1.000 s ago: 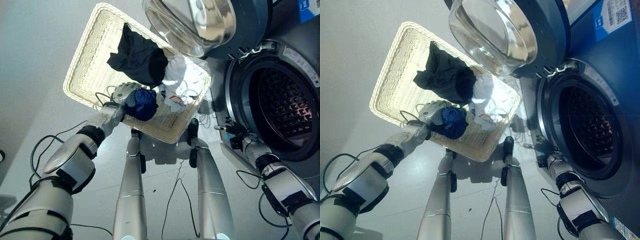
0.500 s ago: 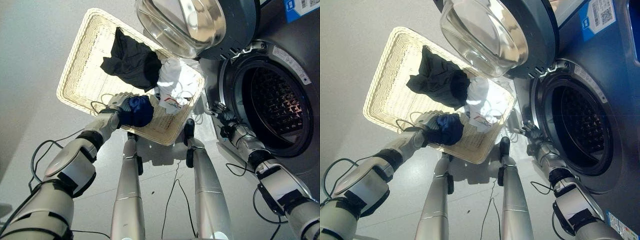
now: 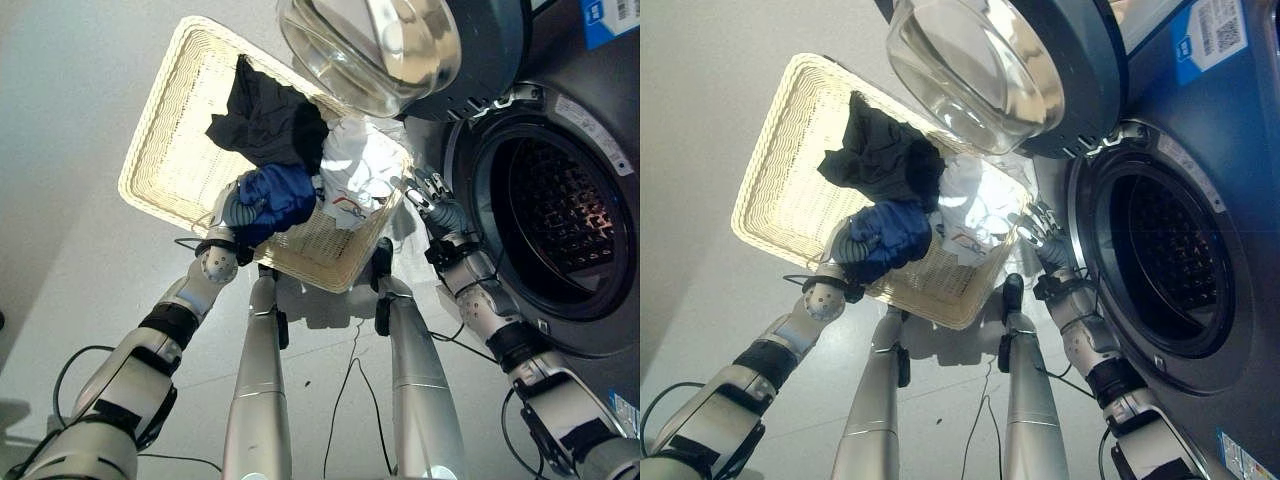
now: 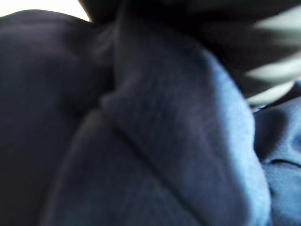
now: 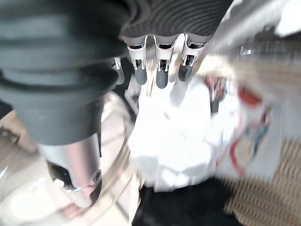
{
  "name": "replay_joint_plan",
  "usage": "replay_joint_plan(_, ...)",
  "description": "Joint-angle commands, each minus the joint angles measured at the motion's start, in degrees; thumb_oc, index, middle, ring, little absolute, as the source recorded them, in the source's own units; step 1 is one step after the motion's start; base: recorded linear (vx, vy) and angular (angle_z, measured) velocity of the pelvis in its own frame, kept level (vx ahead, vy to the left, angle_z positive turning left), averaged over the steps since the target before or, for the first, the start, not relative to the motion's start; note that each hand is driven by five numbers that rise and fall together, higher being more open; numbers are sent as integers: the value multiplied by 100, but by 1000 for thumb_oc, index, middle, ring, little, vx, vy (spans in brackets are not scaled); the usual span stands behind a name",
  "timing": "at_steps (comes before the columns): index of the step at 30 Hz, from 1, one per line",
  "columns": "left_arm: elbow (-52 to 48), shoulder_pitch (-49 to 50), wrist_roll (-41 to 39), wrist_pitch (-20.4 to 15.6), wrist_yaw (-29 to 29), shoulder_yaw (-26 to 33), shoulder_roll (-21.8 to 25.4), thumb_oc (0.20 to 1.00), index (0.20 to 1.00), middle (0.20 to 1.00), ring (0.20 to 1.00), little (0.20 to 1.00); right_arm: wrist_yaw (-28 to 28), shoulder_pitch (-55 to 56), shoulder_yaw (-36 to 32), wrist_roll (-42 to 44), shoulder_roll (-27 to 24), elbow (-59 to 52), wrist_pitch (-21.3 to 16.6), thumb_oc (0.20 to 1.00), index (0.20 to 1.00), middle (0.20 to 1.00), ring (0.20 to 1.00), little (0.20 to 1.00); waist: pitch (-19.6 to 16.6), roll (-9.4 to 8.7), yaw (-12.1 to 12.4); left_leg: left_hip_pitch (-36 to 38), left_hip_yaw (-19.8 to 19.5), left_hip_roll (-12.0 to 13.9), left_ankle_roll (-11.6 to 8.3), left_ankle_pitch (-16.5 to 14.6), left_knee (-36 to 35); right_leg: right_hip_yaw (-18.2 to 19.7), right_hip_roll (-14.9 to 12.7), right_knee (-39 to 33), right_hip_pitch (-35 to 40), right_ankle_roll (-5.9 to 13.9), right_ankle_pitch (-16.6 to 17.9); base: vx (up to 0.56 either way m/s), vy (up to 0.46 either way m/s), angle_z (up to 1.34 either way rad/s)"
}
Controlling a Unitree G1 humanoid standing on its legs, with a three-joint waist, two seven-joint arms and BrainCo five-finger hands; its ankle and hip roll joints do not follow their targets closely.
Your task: Put the clothes into the washing machine.
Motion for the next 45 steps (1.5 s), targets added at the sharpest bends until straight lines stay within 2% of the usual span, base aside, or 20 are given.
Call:
replay_joint_plan(1, -644, -209, 279, -796, 207, 313, -79, 200, 200, 200, 200, 200, 330, 246, -90, -120, -10, -707, 35, 1000, 1000, 1000, 1000, 1000, 9, -113, 84, -66, -38, -585, 436, -346, 482, -385, 287, -1349, 296, 188, 1211, 3, -43, 1)
replay_joint_plan(3, -892, -207, 316, -760, 144, 342, -78, 200, 200, 200, 200, 200, 352, 273, -71, -197, 20, -846, 91, 1000, 1000, 1000, 1000, 1000, 9, -116, 91, -64, -45, -596, 444, -351, 477, -397, 280, -1354, 297, 192, 1213, 2, -22, 2)
replay_joint_plan(4, -1300, -186, 440, -798, 67, 365, -93, 200, 200, 200, 200, 200, 463, 310, 1, -263, 70, -1120, 206, 1000, 1000, 1000, 1000, 1000, 9, -129, 100, -59, -61, -616, 460, -350, 467, -418, 274, -1355, 295, 200, 1222, 4, -43, 3)
replay_joint_plan(9, -1965, -237, 755, -931, -137, 328, -166, 200, 200, 200, 200, 200, 756, 246, 244, -163, 118, -1584, 574, 1000, 1000, 1000, 1000, 1000, 9, -140, 118, -59, -82, -650, 465, -336, 456, -451, 252, -1372, 294, 217, 1245, 4, -16, 0)
replay_joint_plan(17, -2457, -359, 1035, -839, -367, 87, -261, 200, 200, 200, 200, 200, 852, 105, 506, 159, 223, -1873, 777, 1000, 1000, 1000, 1000, 1000, 9, -124, 139, -51, -79, -696, 475, -318, 440, -474, 249, -1412, 311, 225, 1274, 0, 0, 0)
replay_joint_plan(26, -2609, -498, 1258, -683, -538, -243, -280, 200, 200, 200, 200, 200, 931, 18, 679, 411, 227, -1979, 726, 1000, 1000, 1000, 1000, 1000, 9, -118, 138, -49, -61, -719, 478, -308, 435, -492, 246, -1436, 319, 239, 1307, 0, 0, 0)
replay_joint_plan(34, -2603, -686, 1506, -483, -625, -494, -94, 200, 200, 200, 200, 200, 1053, -111, 695, 688, 108, -2220, 415, 1000, 1000, 1000, 1000, 1000, 9, -126, 119, -24, -17, -707, 470, -296, 402, -505, 253, -1472, 334, 263, 1336, 0, 0, 0)
replay_joint_plan(35, -2587, -707, 1515, -481, -638, -519, -53, 200, 200, 200, 200, 200, 1117, -140, 673, 693, 92, -2249, 303, 711, 711, 711, 711, 711, 9, -122, 119, -31, -17, -709, 469, -290, 404, -505, 256, -1471, 324, 264, 1342, 0, 0, 0)
replay_joint_plan(36, -2596, -709, 1455, -481, -685, -522, -41, 200, 200, 200, 200, 200, 1120, -171, 648, 733, 86, -2303, 236, 200, 200, 200, 200, 200, 9, -118, 121, -31, -13, -710, 473, -286, 396, -505, 260, -1475, 319, 264, 1347, 0, 0, 0)
replay_joint_plan(45, -2597, -765, 1621, -396, -632, -555, -41, 200, 200, 200, 200, 200, 1147, -215, 585, 709, 154, -2403, 39, 200, 200, 200, 200, 200, 9, -120, 117, -26, 21, -694, 461, -276, 360, -518, 257, -1500, 319, 278, 1358, 0, 0, 0)
